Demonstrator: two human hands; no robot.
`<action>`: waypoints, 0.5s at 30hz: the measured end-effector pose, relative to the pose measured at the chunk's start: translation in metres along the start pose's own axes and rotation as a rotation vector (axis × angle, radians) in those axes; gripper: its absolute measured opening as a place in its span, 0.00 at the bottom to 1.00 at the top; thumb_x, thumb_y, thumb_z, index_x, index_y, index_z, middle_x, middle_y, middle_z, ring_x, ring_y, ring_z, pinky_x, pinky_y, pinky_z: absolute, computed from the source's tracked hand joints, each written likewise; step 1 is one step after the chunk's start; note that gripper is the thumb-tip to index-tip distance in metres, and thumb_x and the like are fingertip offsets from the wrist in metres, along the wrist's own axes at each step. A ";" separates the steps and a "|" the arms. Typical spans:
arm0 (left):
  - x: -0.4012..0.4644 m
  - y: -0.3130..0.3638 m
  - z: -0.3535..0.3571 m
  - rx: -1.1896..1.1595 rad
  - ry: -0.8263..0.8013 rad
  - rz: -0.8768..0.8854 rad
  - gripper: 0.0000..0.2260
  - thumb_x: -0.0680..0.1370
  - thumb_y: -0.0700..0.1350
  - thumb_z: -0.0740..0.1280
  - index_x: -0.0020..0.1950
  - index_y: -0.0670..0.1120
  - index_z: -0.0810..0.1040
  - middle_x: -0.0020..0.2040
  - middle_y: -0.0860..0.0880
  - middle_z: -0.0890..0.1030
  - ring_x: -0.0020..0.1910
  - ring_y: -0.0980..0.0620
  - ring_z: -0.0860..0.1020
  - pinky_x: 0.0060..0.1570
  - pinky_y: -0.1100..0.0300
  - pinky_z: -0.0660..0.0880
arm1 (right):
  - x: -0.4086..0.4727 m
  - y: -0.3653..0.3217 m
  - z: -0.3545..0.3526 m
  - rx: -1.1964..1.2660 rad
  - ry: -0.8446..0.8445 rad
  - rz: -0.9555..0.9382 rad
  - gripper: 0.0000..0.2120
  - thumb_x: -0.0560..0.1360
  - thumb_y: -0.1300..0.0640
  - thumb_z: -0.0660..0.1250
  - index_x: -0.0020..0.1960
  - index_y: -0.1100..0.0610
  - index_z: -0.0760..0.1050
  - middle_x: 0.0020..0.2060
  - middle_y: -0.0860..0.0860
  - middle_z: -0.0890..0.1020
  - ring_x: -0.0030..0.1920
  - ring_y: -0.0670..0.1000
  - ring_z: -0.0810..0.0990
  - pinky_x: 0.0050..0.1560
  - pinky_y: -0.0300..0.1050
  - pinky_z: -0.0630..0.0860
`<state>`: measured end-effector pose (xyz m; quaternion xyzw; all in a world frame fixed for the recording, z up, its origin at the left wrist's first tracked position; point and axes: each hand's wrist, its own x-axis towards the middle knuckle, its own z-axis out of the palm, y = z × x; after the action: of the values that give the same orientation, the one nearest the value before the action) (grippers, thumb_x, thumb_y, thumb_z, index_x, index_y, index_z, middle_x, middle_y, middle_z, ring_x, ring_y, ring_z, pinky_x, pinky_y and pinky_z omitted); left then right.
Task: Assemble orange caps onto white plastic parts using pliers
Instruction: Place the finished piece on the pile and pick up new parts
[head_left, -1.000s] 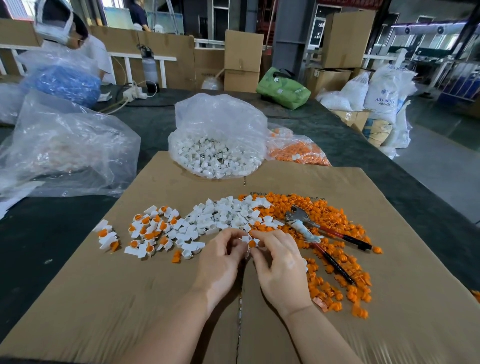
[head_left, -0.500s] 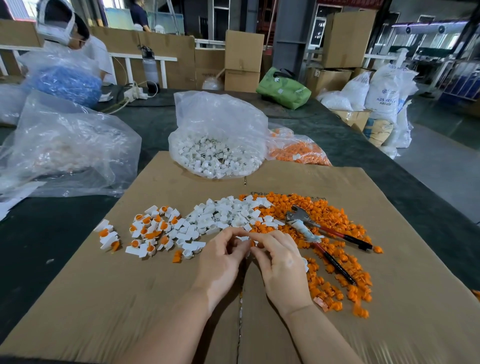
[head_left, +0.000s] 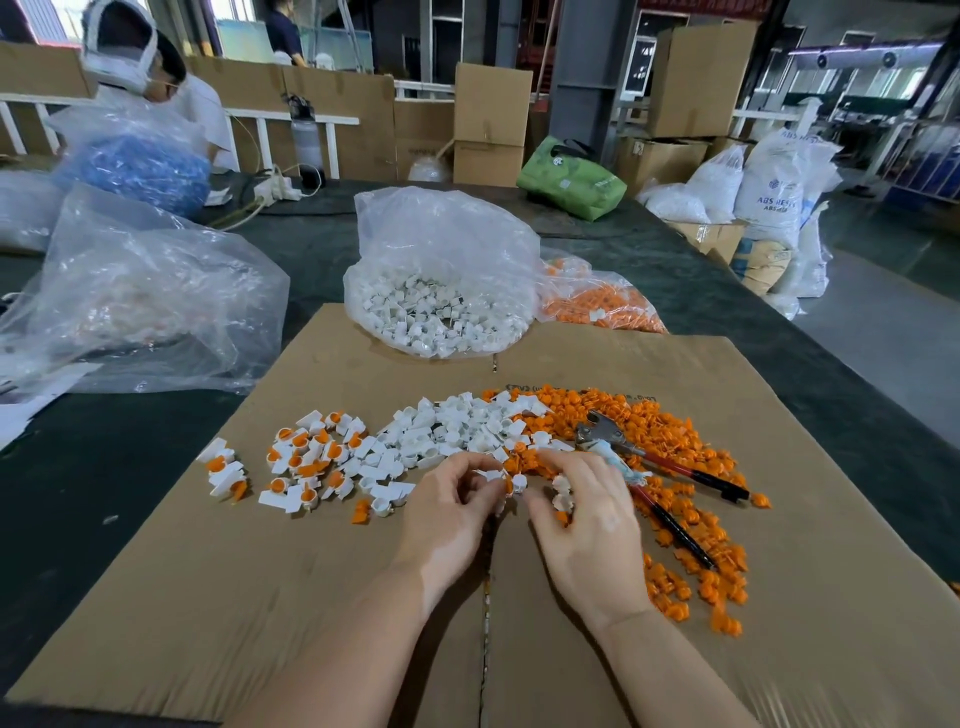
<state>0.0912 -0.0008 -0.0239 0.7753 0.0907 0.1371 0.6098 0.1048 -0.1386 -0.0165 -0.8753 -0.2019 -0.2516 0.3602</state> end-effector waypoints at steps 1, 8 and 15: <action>0.000 0.000 -0.001 -0.002 -0.001 -0.005 0.05 0.76 0.44 0.68 0.50 0.53 0.79 0.36 0.48 0.79 0.36 0.55 0.77 0.34 0.73 0.69 | 0.003 0.005 -0.005 -0.067 0.020 0.030 0.15 0.72 0.59 0.72 0.58 0.59 0.77 0.51 0.51 0.80 0.54 0.52 0.76 0.59 0.43 0.67; 0.002 -0.001 -0.001 -0.009 -0.024 -0.034 0.04 0.77 0.45 0.67 0.47 0.55 0.78 0.34 0.51 0.75 0.36 0.55 0.76 0.35 0.72 0.69 | 0.034 0.047 -0.043 -0.566 -0.364 0.585 0.28 0.75 0.49 0.59 0.72 0.56 0.59 0.71 0.55 0.63 0.72 0.57 0.56 0.73 0.58 0.47; 0.005 0.001 -0.001 -0.047 -0.003 -0.065 0.05 0.76 0.42 0.68 0.47 0.53 0.78 0.30 0.54 0.71 0.29 0.62 0.71 0.33 0.73 0.68 | 0.043 0.047 -0.049 -0.749 -0.456 0.466 0.21 0.75 0.43 0.58 0.59 0.56 0.70 0.62 0.56 0.71 0.64 0.58 0.66 0.69 0.57 0.56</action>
<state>0.0953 0.0008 -0.0221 0.7575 0.1116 0.1185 0.6323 0.1498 -0.1985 0.0140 -0.9992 0.0299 -0.0218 0.0146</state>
